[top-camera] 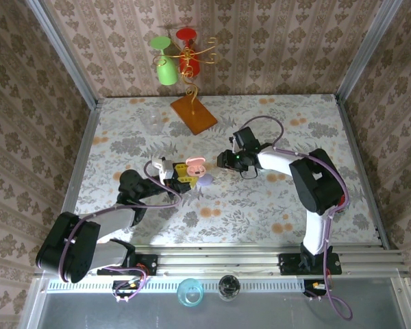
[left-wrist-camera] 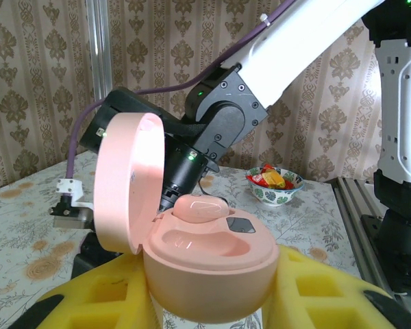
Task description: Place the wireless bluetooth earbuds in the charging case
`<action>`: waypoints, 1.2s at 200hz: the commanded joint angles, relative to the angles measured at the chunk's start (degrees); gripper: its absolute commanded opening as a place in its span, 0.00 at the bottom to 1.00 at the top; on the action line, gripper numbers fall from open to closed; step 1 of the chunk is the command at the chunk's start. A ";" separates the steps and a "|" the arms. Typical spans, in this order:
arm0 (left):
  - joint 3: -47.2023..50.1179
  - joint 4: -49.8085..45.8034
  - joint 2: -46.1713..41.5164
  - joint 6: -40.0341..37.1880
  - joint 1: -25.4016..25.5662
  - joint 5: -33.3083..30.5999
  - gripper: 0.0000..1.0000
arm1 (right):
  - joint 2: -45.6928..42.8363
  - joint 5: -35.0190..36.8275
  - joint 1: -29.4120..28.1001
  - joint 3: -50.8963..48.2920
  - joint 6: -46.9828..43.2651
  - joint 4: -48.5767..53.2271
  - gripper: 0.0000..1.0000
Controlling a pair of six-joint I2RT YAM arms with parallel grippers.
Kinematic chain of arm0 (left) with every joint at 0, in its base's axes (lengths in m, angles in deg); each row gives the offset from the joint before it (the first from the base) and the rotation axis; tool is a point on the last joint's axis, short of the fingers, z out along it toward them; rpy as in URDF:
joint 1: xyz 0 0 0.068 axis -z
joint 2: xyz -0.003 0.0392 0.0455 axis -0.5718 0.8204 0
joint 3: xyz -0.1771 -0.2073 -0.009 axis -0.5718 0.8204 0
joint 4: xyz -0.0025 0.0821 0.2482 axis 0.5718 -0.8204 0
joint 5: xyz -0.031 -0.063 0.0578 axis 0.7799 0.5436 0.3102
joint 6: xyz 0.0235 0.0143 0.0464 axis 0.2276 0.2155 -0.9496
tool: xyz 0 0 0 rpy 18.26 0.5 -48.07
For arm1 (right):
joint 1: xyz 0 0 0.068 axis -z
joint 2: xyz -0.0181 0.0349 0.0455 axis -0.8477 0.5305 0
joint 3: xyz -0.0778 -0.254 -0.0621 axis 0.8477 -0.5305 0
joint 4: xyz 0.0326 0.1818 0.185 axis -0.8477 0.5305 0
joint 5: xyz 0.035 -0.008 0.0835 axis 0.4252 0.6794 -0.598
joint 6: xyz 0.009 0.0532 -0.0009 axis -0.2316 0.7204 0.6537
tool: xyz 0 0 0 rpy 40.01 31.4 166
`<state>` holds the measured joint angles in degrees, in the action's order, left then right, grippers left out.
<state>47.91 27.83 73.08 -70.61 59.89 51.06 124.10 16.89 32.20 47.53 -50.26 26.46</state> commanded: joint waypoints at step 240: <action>-0.99 2.45 1.31 -0.09 -0.67 1.73 0.30 | 8.47 35.41 -7.47 15.68 -18.81 27.25 0.45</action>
<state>47.91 27.87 74.32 -70.61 59.85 51.52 132.65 44.84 24.42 63.11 -67.59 48.31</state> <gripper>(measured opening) 0.343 0.470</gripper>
